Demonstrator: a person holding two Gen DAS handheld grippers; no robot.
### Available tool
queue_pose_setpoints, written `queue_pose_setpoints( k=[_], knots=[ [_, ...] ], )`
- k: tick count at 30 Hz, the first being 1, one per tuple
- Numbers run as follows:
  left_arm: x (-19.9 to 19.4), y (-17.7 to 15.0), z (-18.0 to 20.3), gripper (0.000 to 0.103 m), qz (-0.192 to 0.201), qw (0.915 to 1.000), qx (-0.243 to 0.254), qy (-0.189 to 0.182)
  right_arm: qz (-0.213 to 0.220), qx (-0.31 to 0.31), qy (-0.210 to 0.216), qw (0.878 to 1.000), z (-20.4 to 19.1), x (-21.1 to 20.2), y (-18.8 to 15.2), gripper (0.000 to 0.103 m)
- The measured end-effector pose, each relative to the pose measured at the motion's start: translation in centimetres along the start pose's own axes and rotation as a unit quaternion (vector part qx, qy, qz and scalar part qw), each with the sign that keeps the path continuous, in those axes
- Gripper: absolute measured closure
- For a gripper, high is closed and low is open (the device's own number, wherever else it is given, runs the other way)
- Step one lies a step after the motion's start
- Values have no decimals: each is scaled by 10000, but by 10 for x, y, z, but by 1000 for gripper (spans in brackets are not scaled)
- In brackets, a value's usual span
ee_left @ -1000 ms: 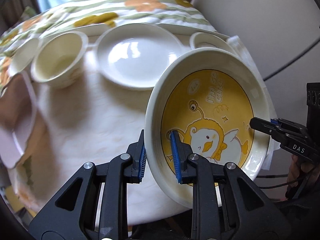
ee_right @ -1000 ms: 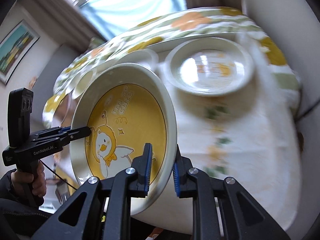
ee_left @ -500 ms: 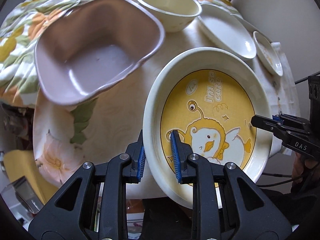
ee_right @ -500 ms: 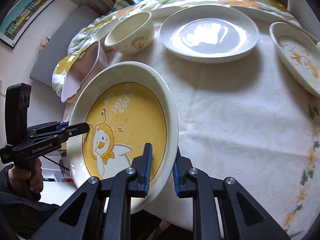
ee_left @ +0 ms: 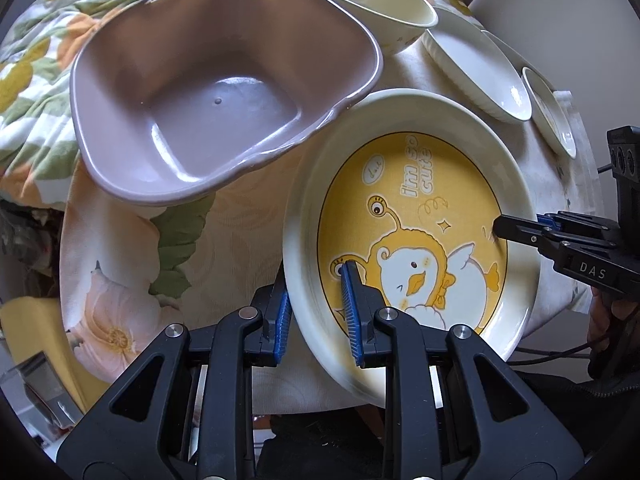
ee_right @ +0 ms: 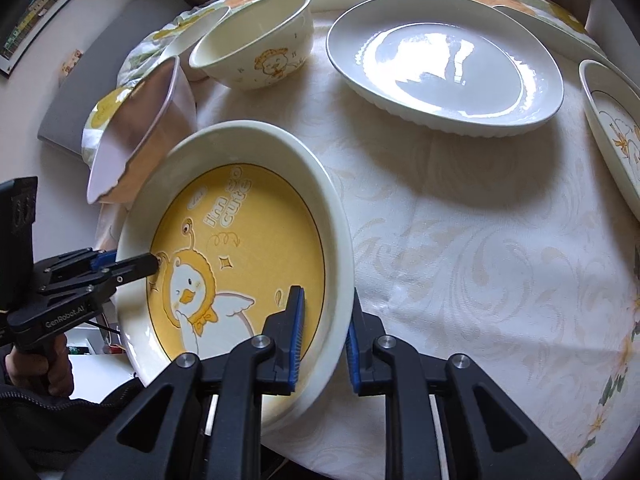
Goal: Organize plates and bowls
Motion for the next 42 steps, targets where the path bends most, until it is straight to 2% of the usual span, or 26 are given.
queue_pose_setpoints(
  k=[8, 13, 14, 15, 16, 17, 21, 28, 33, 36, 37, 38, 39, 40, 41, 42],
  knots=[
    [-3, 0, 4, 83, 101, 9996, 118, 229, -36, 92, -77, 9999, -3, 5, 1, 83],
    [0, 1, 11, 74, 13, 9999, 84, 149, 48, 174, -9, 9998, -1, 3, -2, 79],
    [1, 2, 14, 66, -9, 9999, 104, 131, 57, 197, 21, 9998, -1, 3, -2, 75],
    [1, 2, 16, 51, 7, 9999, 134, 109, 68, 215, 45, 9997, -2, 3, -4, 72],
    [0, 1, 17, 40, 46, 9998, 162, 132, 76, 217, 67, 9997, -3, 3, -4, 64],
    [-2, 1, 19, 23, 119, 9996, 191, 176, 80, 203, 81, 9997, -5, 3, -5, 56],
    [-7, -2, 23, 22, 275, 9989, 289, 248, 147, 193, -24, 9997, -8, 1, -6, 55],
    [-27, -20, 24, 22, 379, 9977, 65, 551, 456, 116, 77, 9989, -8, -21, -15, 55],
    [-69, -30, 35, 22, 800, 9932, -233, 815, 900, -66, 279, 9955, -5, -67, -27, 55],
    [-106, -31, 51, 22, 1224, 9891, -412, 713, 1259, -157, 292, 9915, -2, -102, -38, 54],
    [-119, -32, 58, 22, 1411, 9869, -458, 637, 1453, -216, 249, 9888, -1, -119, -42, 51],
    [-133, -32, 63, 19, 1623, 9839, -501, 562, 1604, -255, 200, 9865, 1, -132, -46, 36],
    [-145, -30, 71, 9, 1805, 9806, -539, 536, 1768, -293, 154, 9837, 5, -146, -50, 25],
    [-156, -27, 80, 4, 1973, 9772, -572, 544, 1905, -321, 144, 9811, 9, -158, -54, 4],
    [-166, -22, 89, 0, 2142, 9734, -599, 549, 2085, -351, 140, 9773, 14, -173, -58, 0],
    [-175, -19, 100, 0, 2296, 9702, -589, 501, 2236, -366, 124, 9739, 19, -185, -63, 0]
  ],
)
Point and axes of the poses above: each gripper's, at about its wrist camera, not at the fingertips, and x roughly the way its jaws point, z to its right, y to its top, the point moved 3 cm from there along x, roughly the way its jaws point, and after that the axes turned 13 degrees about y, right-handed, at the moved point
